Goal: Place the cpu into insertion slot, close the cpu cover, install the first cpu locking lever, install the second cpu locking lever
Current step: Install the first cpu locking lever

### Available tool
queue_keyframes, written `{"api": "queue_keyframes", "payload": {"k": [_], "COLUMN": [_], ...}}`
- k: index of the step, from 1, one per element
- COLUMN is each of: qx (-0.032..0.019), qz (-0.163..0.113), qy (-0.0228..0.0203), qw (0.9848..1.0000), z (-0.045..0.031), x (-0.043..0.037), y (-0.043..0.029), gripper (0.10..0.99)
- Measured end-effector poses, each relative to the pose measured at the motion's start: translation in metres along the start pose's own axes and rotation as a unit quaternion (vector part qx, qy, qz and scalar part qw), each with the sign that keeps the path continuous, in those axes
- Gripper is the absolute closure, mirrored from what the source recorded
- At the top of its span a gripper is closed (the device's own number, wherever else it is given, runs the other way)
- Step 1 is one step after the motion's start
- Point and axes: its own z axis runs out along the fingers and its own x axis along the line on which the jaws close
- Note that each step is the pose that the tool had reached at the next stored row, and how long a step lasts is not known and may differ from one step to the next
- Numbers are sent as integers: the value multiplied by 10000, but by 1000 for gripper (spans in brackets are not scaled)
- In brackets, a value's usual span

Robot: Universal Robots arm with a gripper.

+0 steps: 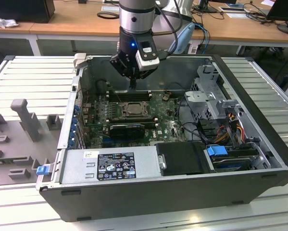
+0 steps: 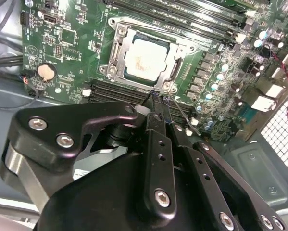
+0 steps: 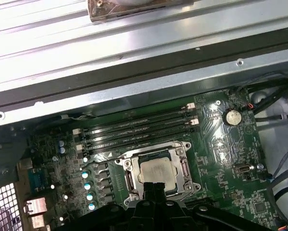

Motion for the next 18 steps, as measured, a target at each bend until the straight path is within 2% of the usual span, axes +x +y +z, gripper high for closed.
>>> {"api": "queue_keyframes", "payload": {"k": [7,9,10,11,12,13,16,18], "qx": [4,7,10,12,7,5,5,5], "qz": [-294,-488,-810,-941,-950,-952,-970,-973], "qy": [17,28,44,49,13,-4,-7,-7], "qw": [9996,9988,9967,9955,9955,9955,9953,9953], "z": [1,1,11,40,96,134,222,253], "x": [0,0,0,21,193,289,453,551], "y": [0,0,-1,-8,-50,-75,-118,-138], "gripper": [980,980,980,980,980,980,980,980]}}
